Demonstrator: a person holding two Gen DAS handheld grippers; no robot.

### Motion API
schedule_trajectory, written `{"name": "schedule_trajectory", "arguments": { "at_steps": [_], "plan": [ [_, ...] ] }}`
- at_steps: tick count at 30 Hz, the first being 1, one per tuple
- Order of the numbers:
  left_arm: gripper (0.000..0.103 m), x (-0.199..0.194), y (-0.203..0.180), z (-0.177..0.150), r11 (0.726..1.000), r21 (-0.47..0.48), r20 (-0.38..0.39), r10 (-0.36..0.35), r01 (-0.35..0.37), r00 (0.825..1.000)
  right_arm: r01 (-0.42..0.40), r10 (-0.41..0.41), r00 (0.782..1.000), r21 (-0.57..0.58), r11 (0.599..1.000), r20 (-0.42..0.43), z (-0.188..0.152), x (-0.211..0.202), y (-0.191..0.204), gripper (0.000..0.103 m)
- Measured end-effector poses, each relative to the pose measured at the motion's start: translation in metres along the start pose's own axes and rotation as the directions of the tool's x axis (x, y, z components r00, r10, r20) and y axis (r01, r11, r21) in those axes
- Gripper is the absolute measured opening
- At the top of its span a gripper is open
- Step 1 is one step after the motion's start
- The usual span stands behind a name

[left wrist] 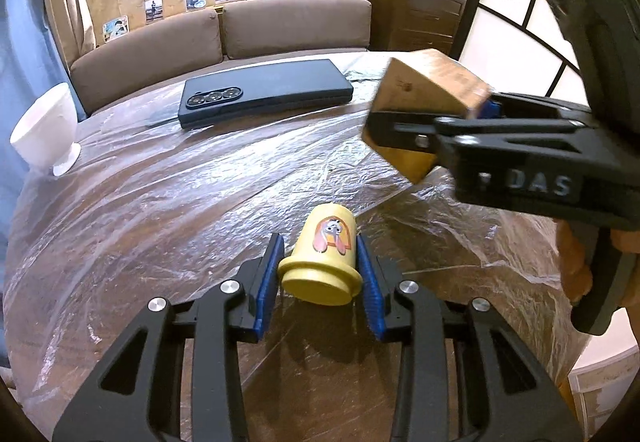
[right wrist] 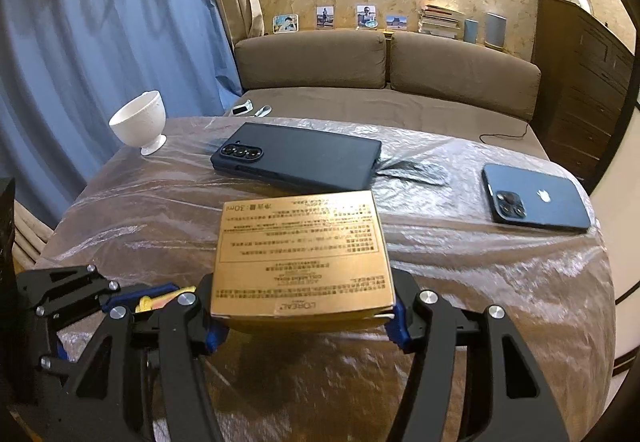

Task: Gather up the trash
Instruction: 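Grasp the yellow bottle with the left tool while the right tool grasps the cardboard box, then carry the yellow bottle and cardboard box off the table over the white bin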

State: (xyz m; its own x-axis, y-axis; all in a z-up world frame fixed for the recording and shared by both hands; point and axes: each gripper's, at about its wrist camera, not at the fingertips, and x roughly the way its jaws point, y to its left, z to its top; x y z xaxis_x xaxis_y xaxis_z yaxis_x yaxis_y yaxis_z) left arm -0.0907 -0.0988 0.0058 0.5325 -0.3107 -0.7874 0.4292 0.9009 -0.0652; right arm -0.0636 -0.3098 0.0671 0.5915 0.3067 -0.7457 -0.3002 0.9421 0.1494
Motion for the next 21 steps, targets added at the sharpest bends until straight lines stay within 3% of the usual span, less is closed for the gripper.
{"name": "schedule_trajectory", "arguments": {
  "at_steps": [21],
  "plan": [
    [0.038,-0.02,0.015,-0.019,0.999,-0.041,-0.001,-0.004,0.004,1.0,-0.038,0.042,0.998,0.073,0.997,-0.05,-0.052,-0.035,0.006,0.059]
  ]
}}
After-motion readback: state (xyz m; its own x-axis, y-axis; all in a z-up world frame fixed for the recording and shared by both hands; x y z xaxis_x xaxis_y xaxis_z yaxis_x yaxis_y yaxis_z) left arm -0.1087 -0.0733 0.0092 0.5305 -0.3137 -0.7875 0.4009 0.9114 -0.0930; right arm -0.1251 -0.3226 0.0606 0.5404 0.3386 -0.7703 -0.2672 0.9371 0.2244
